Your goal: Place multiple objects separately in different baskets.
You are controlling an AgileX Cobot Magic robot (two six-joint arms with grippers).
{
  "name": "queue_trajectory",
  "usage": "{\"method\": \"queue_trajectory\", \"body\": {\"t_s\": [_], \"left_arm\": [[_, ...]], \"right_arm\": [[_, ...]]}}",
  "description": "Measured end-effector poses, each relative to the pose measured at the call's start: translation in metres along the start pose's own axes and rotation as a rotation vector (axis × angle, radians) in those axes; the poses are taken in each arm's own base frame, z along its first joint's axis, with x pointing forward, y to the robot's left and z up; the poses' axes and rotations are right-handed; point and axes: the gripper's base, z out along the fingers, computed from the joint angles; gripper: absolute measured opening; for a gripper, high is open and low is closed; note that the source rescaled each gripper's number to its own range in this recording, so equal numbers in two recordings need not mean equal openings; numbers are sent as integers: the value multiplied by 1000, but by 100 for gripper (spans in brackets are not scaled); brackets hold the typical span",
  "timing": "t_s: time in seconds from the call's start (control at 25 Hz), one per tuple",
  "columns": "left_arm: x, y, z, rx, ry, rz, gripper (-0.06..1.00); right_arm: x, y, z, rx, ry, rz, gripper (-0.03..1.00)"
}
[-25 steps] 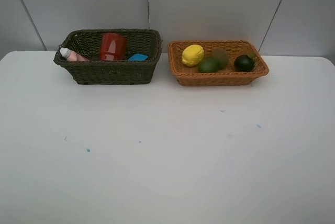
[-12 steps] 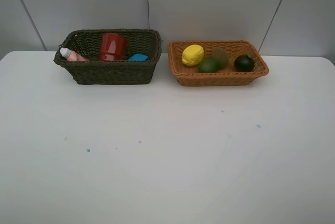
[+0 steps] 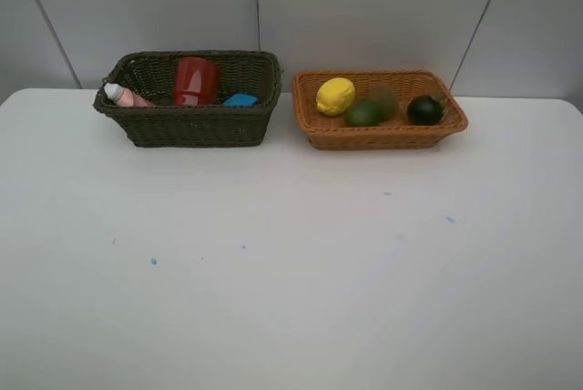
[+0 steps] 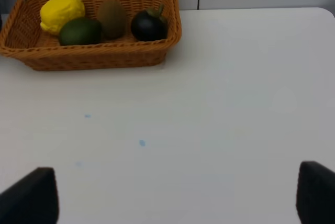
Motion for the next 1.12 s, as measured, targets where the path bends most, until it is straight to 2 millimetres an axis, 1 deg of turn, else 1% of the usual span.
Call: {"method": "queue_trajectory", "body": {"t_s": [1.12], "left_arm": [[0, -1, 0, -11, -1, 0, 98]], "right_arm": [[0, 0, 0, 0, 0, 0, 100]]}}
